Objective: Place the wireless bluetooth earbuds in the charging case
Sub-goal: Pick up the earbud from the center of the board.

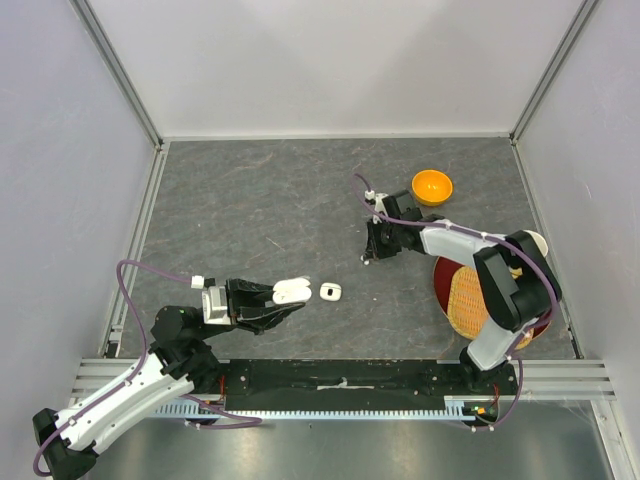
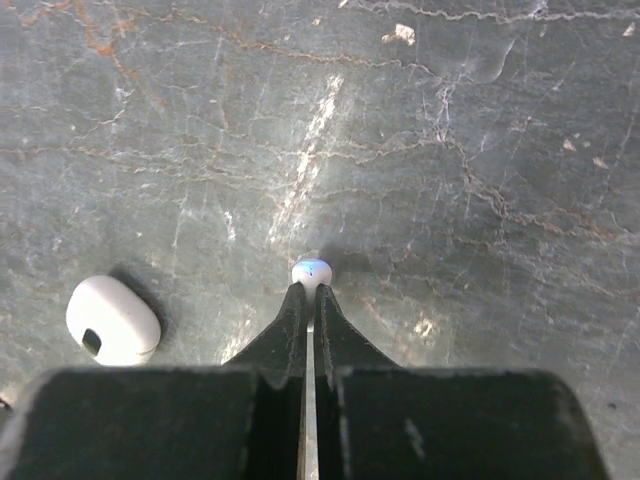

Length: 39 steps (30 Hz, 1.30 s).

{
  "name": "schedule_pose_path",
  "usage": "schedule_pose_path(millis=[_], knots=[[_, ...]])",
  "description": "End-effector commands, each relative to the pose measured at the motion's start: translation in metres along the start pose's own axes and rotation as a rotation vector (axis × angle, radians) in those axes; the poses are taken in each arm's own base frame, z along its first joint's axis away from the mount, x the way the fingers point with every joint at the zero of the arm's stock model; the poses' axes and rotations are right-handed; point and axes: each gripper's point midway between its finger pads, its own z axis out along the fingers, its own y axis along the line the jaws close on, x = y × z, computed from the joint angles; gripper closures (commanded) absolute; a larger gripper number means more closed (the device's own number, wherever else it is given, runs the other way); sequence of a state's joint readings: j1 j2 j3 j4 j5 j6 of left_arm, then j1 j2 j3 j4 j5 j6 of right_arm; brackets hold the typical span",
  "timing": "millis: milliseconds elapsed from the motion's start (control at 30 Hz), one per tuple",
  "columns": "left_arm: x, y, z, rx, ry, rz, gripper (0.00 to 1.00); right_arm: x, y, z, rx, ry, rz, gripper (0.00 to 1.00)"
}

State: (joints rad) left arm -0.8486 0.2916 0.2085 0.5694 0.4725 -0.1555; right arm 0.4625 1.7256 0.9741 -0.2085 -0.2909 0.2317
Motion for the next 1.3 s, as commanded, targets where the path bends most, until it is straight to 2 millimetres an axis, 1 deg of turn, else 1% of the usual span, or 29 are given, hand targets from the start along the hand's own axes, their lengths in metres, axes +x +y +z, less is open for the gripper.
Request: schedule_pose_path(millis=[0, 100, 267, 300, 367, 400, 467, 500, 567, 600, 700, 733, 767, 833, 967, 1067, 1267], knots=[[-0.003, 0.003, 0.001, -0.017, -0.014, 0.002, 0.98, -0.02, 0.015, -0.029, -0.03, -0.085, -0.04, 1.0], [-0.003, 0.004, 0.001, -0.019, -0.013, 0.003, 0.98, -0.033, 0.028, -0.05, -0.065, -0.141, -0.066, 1.0], [-0.002, 0.002, 0.002, -0.01, -0.011, -0.001, 0.98, -0.043, 0.049, -0.078, -0.14, -0.194, -0.1, 1.0], [-0.003, 0.003, 0.003, -0.011, -0.012, 0.0, 0.98, -0.047, 0.059, -0.088, -0.177, -0.215, -0.117, 1.0], [-0.003, 0.002, 0.003, -0.008, -0.011, 0.0, 0.98, -0.05, 0.068, -0.1, -0.212, -0.237, -0.13, 1.0], [-0.002, 0.002, 0.003, -0.007, -0.01, 0.0, 0.98, -0.053, 0.078, -0.112, -0.248, -0.261, -0.15, 1.0], [-0.003, 0.002, 0.004, -0.005, -0.011, -0.001, 0.98, -0.057, 0.089, -0.127, -0.294, -0.29, -0.177, 1.0], [-0.003, 0.002, 0.004, -0.001, -0.01, 0.0, 0.98, -0.058, 0.102, -0.142, -0.349, -0.311, -0.212, 1.0], [-0.002, 0.002, 0.005, 0.002, -0.007, -0.004, 0.98, -0.063, 0.115, -0.159, -0.401, -0.345, -0.248, 1.0], [-0.003, 0.001, 0.005, 0.004, -0.011, -0.004, 0.98, -0.065, 0.124, -0.173, -0.43, -0.371, -0.273, 1.0], [-0.001, 0.001, 0.007, 0.012, -0.008, -0.009, 0.98, -0.065, 0.149, -0.203, -0.547, -0.402, -0.336, 1.0], [-0.001, 0.001, 0.008, 0.013, -0.007, -0.01, 0.98, -0.062, 0.159, -0.213, -0.607, -0.395, -0.355, 1.0], [-0.001, 0.001, 0.009, 0.014, -0.005, -0.01, 0.98, -0.063, 0.166, -0.221, -0.636, -0.399, -0.37, 1.0], [-0.002, 0.0, 0.009, 0.021, -0.007, -0.011, 0.98, -0.062, 0.173, -0.231, -0.675, -0.401, -0.382, 1.0], [-0.001, 0.0, 0.01, 0.025, -0.003, -0.016, 0.98, -0.048, 0.195, -0.26, -0.832, -0.375, -0.457, 1.0], [-0.001, -0.001, 0.011, 0.028, -0.006, -0.019, 0.98, -0.041, 0.205, -0.278, -0.903, -0.37, -0.502, 1.0], [-0.001, -0.002, 0.014, 0.043, -0.001, -0.03, 0.98, -0.017, 0.226, -0.323, -1.068, -0.374, -0.653, 1.0]])
